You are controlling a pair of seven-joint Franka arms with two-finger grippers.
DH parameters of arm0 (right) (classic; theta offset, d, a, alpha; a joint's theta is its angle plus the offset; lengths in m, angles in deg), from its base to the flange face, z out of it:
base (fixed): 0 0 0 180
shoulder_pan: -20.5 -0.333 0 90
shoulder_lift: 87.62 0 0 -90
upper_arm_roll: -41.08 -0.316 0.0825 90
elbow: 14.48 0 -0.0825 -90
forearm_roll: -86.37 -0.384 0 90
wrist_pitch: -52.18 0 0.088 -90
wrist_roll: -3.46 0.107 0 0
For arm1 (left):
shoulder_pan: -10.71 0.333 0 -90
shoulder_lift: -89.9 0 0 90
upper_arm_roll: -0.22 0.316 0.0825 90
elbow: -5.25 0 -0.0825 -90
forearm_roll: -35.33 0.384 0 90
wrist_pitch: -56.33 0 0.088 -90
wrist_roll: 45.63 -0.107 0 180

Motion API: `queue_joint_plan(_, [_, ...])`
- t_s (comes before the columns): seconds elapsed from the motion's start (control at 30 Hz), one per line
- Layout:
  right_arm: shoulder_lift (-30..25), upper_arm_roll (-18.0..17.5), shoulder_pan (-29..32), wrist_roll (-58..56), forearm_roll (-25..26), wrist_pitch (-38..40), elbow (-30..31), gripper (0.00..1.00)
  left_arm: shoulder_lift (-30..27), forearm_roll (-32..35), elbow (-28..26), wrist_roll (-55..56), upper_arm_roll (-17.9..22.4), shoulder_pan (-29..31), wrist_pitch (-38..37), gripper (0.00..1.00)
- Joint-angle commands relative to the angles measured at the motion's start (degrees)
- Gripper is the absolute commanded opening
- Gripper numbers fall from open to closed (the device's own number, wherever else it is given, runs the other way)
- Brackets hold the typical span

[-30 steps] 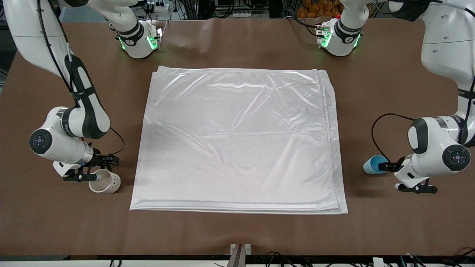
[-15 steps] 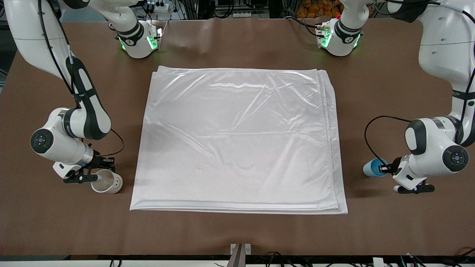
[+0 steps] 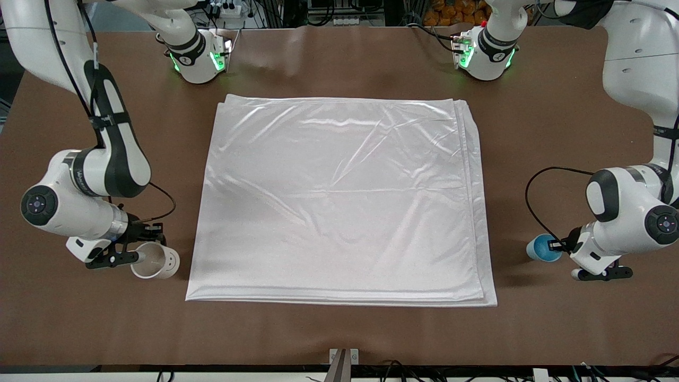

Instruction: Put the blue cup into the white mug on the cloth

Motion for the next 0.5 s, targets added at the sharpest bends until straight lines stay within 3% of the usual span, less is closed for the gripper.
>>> queue_joint_plan(0.0, [4.9,0.6,-7.6,6.5,0.7,-3.4,-3.9,0.00,-1.2,-0.8,-0.6,8.8,0.4,-5.2,-3.4,0.00])
queue_joint_plan(0.17, [10.3,1.7,-13.6,9.4,1.1,-7.1,-7.1,0.00,-2.4,-0.6,-0.6,16.6,0.4,-9.5,-5.8,0.00])
queue_joint_plan(0.47, [14.6,3.0,-17.7,10.0,1.0,-12.5,-7.4,0.00,-5.2,-1.0,-0.6,28.3,0.3,-16.2,-10.3,0.00])
